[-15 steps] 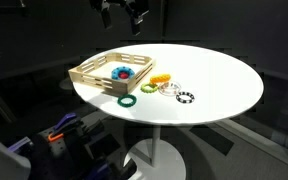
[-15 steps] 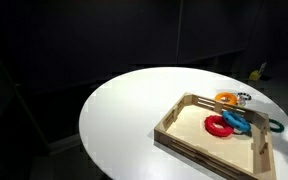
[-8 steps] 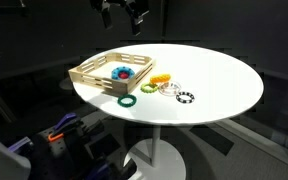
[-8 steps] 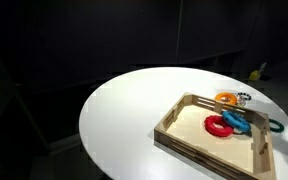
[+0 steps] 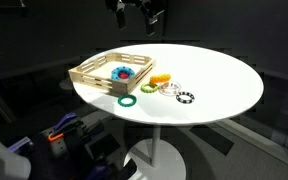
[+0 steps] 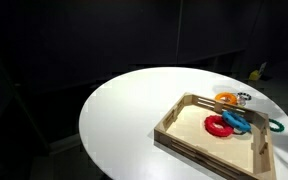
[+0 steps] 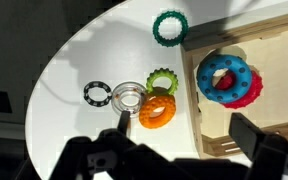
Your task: Pick up the orange ring and put it in the wooden tray
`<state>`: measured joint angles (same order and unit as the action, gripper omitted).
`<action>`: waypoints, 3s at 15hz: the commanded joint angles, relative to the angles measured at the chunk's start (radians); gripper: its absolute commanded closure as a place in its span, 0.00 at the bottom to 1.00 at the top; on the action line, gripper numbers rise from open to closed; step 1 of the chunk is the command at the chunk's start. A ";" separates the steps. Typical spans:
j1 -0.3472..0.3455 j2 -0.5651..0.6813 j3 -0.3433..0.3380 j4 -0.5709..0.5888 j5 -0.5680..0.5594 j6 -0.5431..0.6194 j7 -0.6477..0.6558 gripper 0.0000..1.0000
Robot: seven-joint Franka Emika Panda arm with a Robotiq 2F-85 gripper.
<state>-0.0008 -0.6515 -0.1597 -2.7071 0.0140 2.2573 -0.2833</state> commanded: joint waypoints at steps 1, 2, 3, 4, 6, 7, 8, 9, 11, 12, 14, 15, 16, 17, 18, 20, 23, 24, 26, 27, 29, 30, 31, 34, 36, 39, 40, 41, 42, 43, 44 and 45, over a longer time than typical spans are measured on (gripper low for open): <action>-0.015 0.125 0.022 0.111 -0.007 -0.011 0.054 0.00; -0.017 0.158 0.030 0.138 -0.010 -0.015 0.071 0.00; -0.018 0.189 0.037 0.162 -0.010 -0.021 0.086 0.00; -0.020 0.227 0.046 0.188 -0.011 -0.022 0.109 0.00; -0.023 0.297 0.064 0.233 -0.014 -0.028 0.154 0.00; -0.025 0.332 0.073 0.253 -0.017 -0.028 0.180 0.00; -0.024 0.365 0.079 0.271 -0.014 -0.029 0.198 0.00; -0.027 0.399 0.088 0.284 -0.020 -0.018 0.222 0.00; -0.027 0.462 0.098 0.308 -0.024 -0.006 0.255 0.00; -0.026 0.491 0.099 0.319 -0.019 -0.002 0.263 0.00; -0.025 0.550 0.105 0.337 -0.027 0.017 0.278 0.00; -0.026 0.579 0.107 0.343 -0.036 0.035 0.287 0.00; -0.026 0.605 0.108 0.351 -0.049 0.049 0.295 0.00; -0.027 0.632 0.107 0.358 -0.060 0.067 0.301 0.00; -0.027 0.655 0.104 0.365 -0.062 0.079 0.301 0.00; -0.026 0.699 0.102 0.380 -0.069 0.107 0.304 0.00; -0.024 0.758 0.101 0.411 -0.064 0.138 0.300 0.00; -0.023 0.774 0.101 0.421 -0.065 0.145 0.301 0.00; -0.020 0.806 0.100 0.445 -0.071 0.159 0.305 0.00; -0.019 0.820 0.099 0.458 -0.072 0.163 0.306 0.00; -0.017 0.845 0.098 0.479 -0.076 0.166 0.310 0.00; -0.015 0.857 0.097 0.488 -0.079 0.168 0.311 0.00; -0.014 0.867 0.097 0.497 -0.080 0.168 0.313 0.00; -0.010 0.895 0.095 0.521 -0.088 0.165 0.319 0.20; -0.008 0.909 0.095 0.532 -0.092 0.163 0.323 0.44; -0.002 0.923 0.095 0.547 -0.095 0.158 0.334 0.68; 0.003 0.927 0.095 0.551 -0.097 0.155 0.342 0.75; 0.007 0.930 0.096 0.555 -0.096 0.151 0.348 0.84; 0.010 0.932 0.099 0.558 -0.091 0.147 0.351 0.90; 0.012 0.932 0.101 0.560 -0.085 0.143 0.351 0.95; 0.012 0.927 0.107 0.560 -0.073 0.138 0.345 0.97; 0.012 0.921 0.112 0.560 -0.064 0.135 0.341 0.96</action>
<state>0.0090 0.2642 -0.0640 -2.1737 -0.0509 2.4203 0.0319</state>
